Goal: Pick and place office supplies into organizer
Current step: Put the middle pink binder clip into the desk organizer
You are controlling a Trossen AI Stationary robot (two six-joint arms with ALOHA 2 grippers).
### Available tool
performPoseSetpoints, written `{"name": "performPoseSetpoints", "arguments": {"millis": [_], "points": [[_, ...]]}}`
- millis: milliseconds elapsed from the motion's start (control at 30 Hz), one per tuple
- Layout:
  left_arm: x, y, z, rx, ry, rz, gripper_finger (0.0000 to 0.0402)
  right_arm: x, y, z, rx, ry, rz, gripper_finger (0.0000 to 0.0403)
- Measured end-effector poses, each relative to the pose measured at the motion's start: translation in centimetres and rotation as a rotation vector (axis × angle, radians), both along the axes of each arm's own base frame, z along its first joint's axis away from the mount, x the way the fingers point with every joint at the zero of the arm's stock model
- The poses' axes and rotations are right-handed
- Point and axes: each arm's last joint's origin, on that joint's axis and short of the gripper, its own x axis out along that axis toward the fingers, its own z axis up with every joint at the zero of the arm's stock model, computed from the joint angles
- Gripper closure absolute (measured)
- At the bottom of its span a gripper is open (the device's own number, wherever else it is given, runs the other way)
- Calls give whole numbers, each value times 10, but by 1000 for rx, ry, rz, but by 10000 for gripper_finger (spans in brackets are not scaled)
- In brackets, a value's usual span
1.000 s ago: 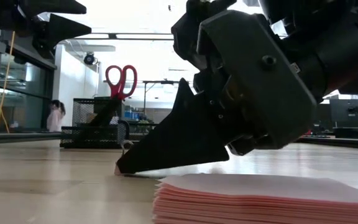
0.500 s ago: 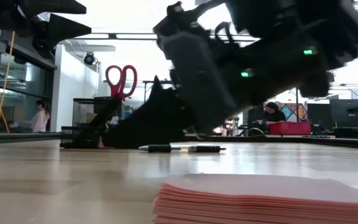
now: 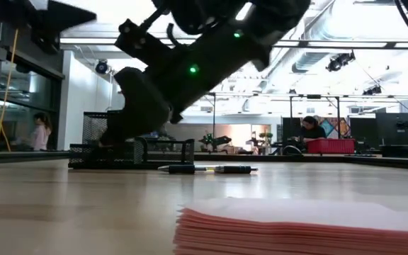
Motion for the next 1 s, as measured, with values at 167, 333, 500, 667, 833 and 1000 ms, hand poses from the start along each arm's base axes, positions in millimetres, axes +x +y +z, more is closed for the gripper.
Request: {"name": "performPoseSetpoints", "arguments": {"millis": [167, 333, 500, 667, 833, 1000], "points": [[-14, -13, 11, 33, -52, -104, 163, 13, -31, 11, 54, -19, 66, 402], [-25, -22, 17, 56, -86, -178, 163, 22, -62, 24, 23, -16, 27, 402], [-27, -24, 18, 75, -89, -194, 163, 31, -83, 42, 11, -9, -26, 402], [-27, -24, 18, 75, -92, -191, 163, 32, -99, 45, 12, -8, -61, 403], [-27, -24, 18, 72, -94, -191, 163, 30, -117, 42, 59, 24, -86, 403], [-27, -24, 18, 73, -94, -191, 163, 31, -119, 43, 60, 10, -80, 403]]}}
